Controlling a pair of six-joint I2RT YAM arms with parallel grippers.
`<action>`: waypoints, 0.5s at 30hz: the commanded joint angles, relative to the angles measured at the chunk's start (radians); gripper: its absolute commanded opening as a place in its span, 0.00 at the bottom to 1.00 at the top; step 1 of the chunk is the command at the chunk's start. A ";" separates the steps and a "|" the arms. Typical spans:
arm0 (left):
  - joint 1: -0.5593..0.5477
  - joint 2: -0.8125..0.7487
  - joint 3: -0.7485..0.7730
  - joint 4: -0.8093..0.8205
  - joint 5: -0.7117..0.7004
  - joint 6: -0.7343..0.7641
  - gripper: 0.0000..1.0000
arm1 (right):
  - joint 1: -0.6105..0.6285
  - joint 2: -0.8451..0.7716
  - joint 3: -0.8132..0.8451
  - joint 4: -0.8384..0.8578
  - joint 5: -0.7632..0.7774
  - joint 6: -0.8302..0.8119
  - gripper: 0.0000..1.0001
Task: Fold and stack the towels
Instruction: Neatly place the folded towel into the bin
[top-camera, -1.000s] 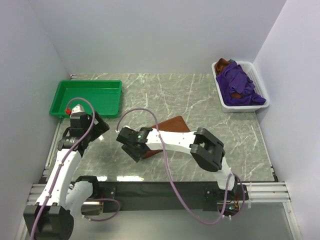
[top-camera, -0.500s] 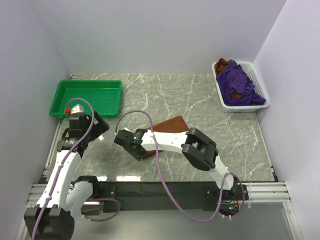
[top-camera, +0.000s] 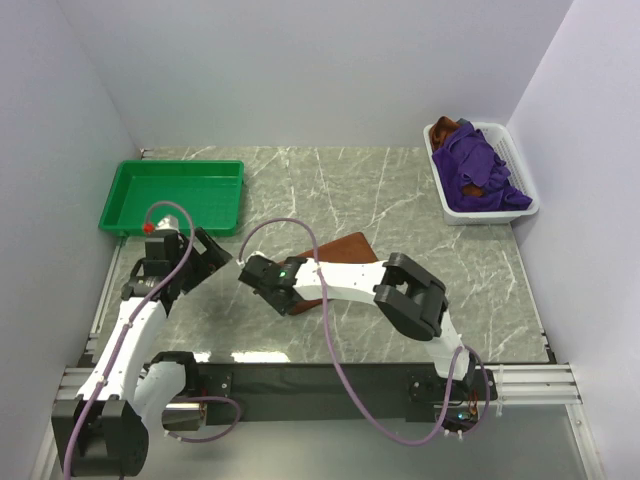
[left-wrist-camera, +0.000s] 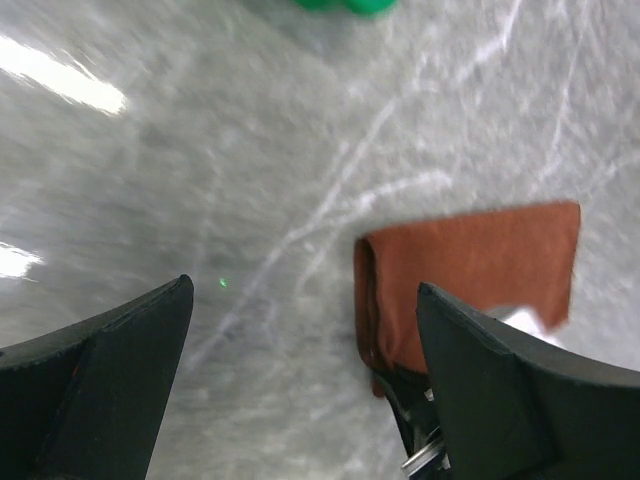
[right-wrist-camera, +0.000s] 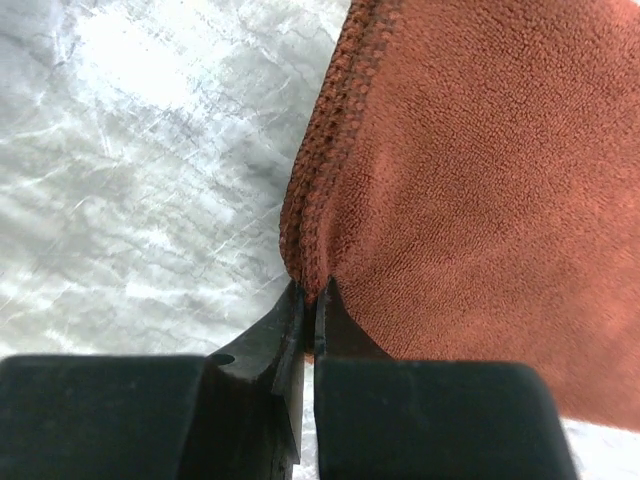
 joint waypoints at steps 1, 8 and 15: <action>0.003 0.020 -0.062 0.092 0.159 -0.101 0.99 | -0.033 -0.098 -0.069 0.138 -0.128 0.000 0.00; -0.121 0.062 -0.175 0.266 0.201 -0.297 1.00 | -0.091 -0.211 -0.147 0.254 -0.269 0.024 0.00; -0.254 0.147 -0.235 0.454 0.147 -0.449 1.00 | -0.130 -0.258 -0.221 0.327 -0.341 0.050 0.00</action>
